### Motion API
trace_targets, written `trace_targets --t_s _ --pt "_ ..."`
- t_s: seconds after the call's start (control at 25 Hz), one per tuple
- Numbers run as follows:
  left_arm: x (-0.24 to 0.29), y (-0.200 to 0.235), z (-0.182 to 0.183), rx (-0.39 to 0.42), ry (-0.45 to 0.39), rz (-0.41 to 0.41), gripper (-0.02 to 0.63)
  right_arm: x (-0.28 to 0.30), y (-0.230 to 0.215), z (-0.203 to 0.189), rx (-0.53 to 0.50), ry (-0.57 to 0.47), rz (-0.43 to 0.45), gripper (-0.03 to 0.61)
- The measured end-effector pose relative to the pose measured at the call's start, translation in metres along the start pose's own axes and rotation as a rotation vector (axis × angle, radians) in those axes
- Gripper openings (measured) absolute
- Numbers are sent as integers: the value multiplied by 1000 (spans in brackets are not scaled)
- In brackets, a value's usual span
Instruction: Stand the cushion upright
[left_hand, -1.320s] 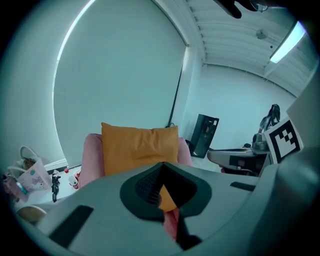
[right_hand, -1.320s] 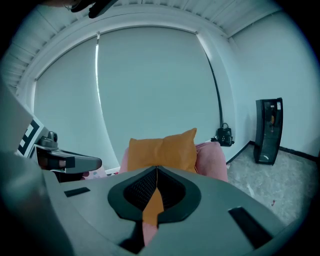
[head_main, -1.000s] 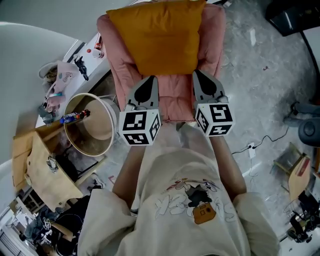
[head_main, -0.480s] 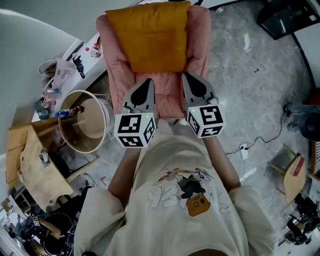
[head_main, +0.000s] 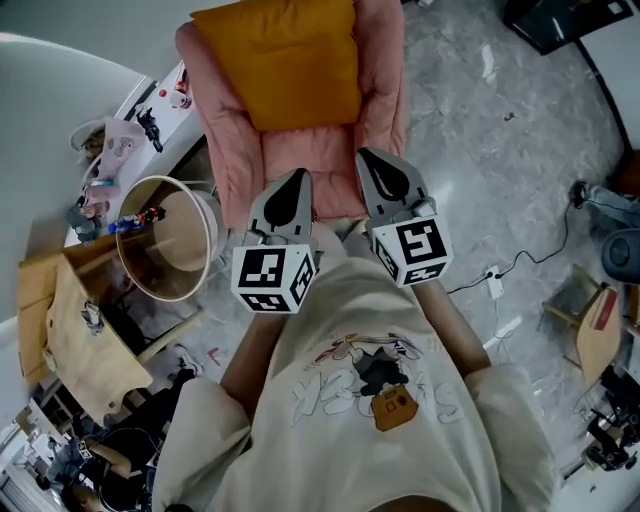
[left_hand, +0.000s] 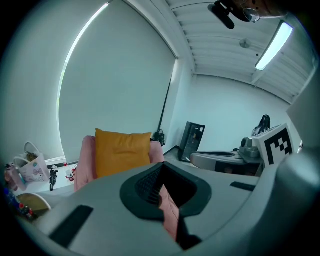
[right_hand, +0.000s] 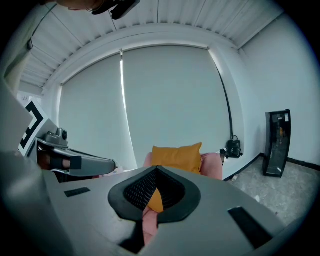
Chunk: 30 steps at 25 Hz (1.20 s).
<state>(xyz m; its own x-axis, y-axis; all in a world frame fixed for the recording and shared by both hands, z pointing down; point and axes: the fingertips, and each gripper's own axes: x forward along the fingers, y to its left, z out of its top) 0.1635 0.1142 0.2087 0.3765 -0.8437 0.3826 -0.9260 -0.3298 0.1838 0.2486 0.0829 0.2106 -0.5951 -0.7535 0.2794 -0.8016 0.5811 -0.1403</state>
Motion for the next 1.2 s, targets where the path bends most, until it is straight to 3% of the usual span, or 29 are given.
trace_targets --t_s 0.2,0.68,0.88,1.2 --pt "-19 5 -6 -2 -1 -47 6 -12 24 -7 9 5 -29 22" --pt "-87 66 16 69 -61 -111 5 -13 114 10 18 -29 -127 21" --pt "-113 72 14 117 -90 -173 5 -11 154 8 22 -41 -150 23" --pt "-132 101 3 147 -68 -238 5 8 196 2 14 -30 -185 23"
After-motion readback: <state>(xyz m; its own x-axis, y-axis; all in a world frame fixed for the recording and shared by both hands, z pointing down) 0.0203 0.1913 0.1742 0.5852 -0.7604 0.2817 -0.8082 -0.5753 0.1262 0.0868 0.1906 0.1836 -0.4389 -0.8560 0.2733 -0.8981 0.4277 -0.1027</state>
